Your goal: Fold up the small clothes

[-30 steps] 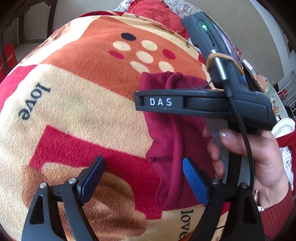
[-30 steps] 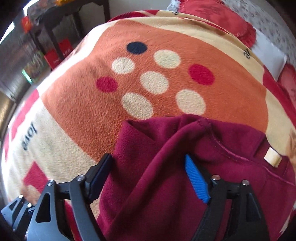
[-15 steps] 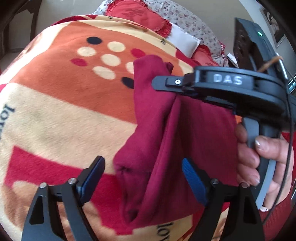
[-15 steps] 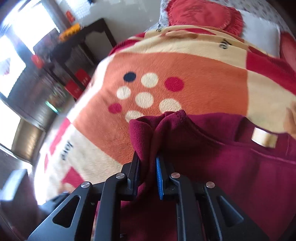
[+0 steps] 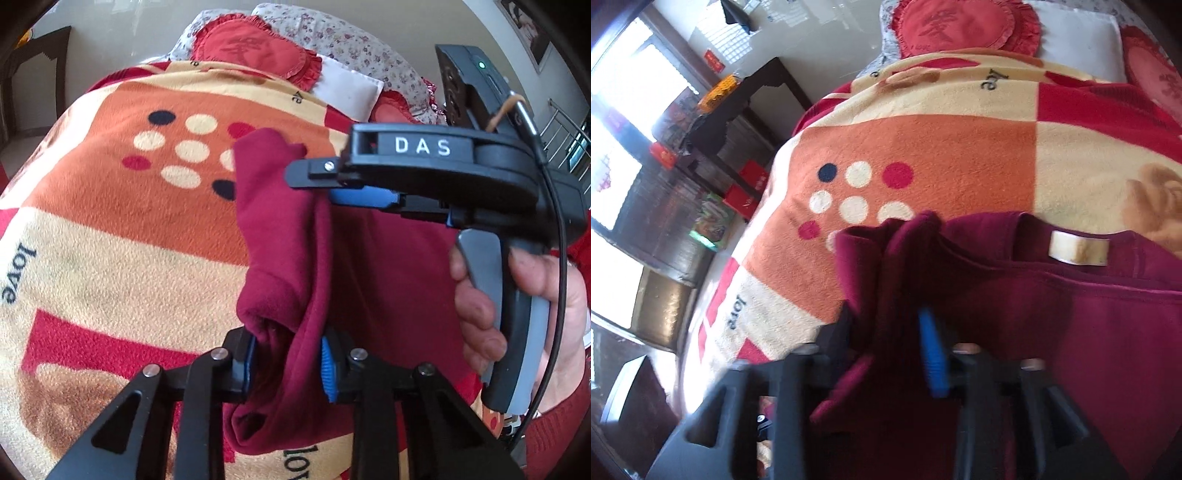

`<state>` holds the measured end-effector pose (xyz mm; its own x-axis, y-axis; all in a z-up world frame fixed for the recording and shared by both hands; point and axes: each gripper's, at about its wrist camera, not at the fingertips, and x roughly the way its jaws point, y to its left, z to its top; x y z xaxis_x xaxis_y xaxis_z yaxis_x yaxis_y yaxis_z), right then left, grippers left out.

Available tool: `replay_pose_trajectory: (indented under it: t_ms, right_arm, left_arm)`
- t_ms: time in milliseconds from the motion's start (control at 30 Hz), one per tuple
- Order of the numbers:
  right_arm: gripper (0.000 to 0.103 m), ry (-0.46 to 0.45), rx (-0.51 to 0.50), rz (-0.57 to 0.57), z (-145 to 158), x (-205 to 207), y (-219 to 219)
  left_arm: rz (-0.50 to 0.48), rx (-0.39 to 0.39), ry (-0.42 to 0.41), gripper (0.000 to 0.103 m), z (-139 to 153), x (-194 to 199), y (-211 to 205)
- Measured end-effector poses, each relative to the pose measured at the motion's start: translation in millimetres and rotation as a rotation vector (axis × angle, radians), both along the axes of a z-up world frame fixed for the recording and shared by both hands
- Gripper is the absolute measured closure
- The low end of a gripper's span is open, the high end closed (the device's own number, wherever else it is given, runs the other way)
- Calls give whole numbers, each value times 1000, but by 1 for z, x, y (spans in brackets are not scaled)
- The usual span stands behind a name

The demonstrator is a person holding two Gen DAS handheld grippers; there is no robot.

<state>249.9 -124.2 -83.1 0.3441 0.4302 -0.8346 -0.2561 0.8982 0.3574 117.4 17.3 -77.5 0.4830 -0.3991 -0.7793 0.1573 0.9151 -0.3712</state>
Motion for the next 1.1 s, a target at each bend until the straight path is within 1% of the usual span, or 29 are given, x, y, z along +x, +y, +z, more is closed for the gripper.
replay_pose_trajectory:
  t_ms: [33,133,300,367,400,433,467,500,533,567,600,633,667,733,767,800,833,900,967,1100]
  right_arm:
    - [67,-6,-2,4,2,-1,1]
    - [58,11,-29,20,3,2,10]
    - [56,58,-54,57,-8,14,35]
    - [56,79,-101,90,-19,17,51]
    - [56,92,-169,112,-28,17,61]
    - [56,95,-208,121,-33,16,66]
    - [60,88,-247,127,-37,15,70]
    - [72,69,-272,127,-37,14,70]
    - [78,44,-279,121,-34,11,67]
    - [88,28,-269,117,-31,9,63]
    - [96,12,-246,113,-28,7,56]
    - [97,1,-224,111,-23,4,48]
    - [99,-12,-201,108,-18,1,39]
    - [100,-28,-159,96,-8,-2,22]
    - [101,-35,-130,85,-1,-4,10]
    - [101,-40,-114,78,4,-6,1]
    - [101,-44,-104,72,9,-8,-6]
    - [102,-53,-88,58,19,-10,-23]
    - [102,-78,-73,36,33,-14,-47]
    - [103,-126,-66,-12,57,-22,-93]
  left_arm:
    - [-1,0,-1,75,1,0,-1]
    - [-1,-4,-2,75,1,1,-2]
    - [-2,-6,-2,75,0,-1,1]
    - [-3,-2,0,75,0,-1,1]
    - [-1,-1,3,75,-1,0,1]
    - [1,0,7,75,-2,0,1]
    - [3,1,11,75,-3,1,1]
    - [4,3,16,75,-4,1,2]
    - [5,3,17,73,-5,0,3]
    - [6,4,16,72,-5,0,4]
    - [4,8,14,63,-6,-1,4]
    - [0,12,13,55,-6,-3,4]
    - [-2,13,12,52,-6,-3,3]
    - [-15,14,16,52,-4,-5,-2]
    - [-23,16,18,52,-3,-5,-5]
    - [-38,17,14,58,2,-6,-11]
    - [-55,12,7,70,6,-7,-16]
    - [-104,5,-26,77,23,-9,-34]
    - [-139,-15,-65,80,42,-9,-54]
    - [-213,-44,-111,81,67,-10,-100]
